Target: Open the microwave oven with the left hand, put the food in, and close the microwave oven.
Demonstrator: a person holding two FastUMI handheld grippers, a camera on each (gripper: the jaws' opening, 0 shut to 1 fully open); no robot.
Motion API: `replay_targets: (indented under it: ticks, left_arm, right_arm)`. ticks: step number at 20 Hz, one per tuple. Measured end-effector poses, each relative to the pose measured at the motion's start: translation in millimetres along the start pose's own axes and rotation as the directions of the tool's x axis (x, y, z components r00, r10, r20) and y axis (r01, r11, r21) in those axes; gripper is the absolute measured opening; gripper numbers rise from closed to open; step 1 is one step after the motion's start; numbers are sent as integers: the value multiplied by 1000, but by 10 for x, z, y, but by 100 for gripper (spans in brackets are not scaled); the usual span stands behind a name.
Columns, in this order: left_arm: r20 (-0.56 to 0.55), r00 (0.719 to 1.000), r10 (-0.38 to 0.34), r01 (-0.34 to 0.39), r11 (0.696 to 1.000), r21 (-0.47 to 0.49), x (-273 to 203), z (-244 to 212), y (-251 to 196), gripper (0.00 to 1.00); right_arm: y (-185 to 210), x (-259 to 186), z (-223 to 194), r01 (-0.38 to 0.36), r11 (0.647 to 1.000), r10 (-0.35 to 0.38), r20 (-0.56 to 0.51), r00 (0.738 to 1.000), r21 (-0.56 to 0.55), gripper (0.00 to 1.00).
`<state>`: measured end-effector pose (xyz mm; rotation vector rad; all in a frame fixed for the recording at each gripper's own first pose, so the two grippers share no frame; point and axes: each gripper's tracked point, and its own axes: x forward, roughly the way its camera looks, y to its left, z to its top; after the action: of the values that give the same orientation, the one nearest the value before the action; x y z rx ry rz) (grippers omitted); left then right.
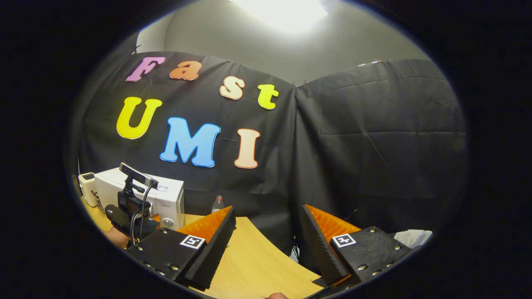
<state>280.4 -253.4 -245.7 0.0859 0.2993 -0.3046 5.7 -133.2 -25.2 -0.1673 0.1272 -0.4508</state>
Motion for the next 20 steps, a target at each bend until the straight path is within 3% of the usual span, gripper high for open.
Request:
replay_targets:
  ticks: [4,9,11,12,16,18,20]
  left_arm:
    - [22,999,25,-25,1000,9,49,47,39,61]
    - [-2,999,53,-53,999,1,81,35,46,36]
    - [-11,998,54,-54,998,-24,28,48,59,22]
    - [-16,999,44,-44,998,-37,38,56,50,24]
    - [-86,996,7,-15,995,-94,-142,-72,31,12]
    - [1,1000,24,-24,999,-44,-400,49,40,12]
    - [-11,1000,1,-1,999,-52,-491,-53,35,12]
  right_arm:
    - [-53,-20,-2,6,1000,-6,-4,1000,-3,95]
    - [-72,-63,39,-1,1000,1,3,1000,-14,95]
    - [-62,-91,59,-10,1000,10,9,1000,-20,95]
    - [-63,-102,55,-18,1000,18,9,1000,-23,95]
    - [41,-129,53,-71,997,71,14,997,-28,96]
    - [105,-137,70,-101,995,101,19,995,-14,95]
    - [261,-155,90,-159,987,159,29,987,1,92]
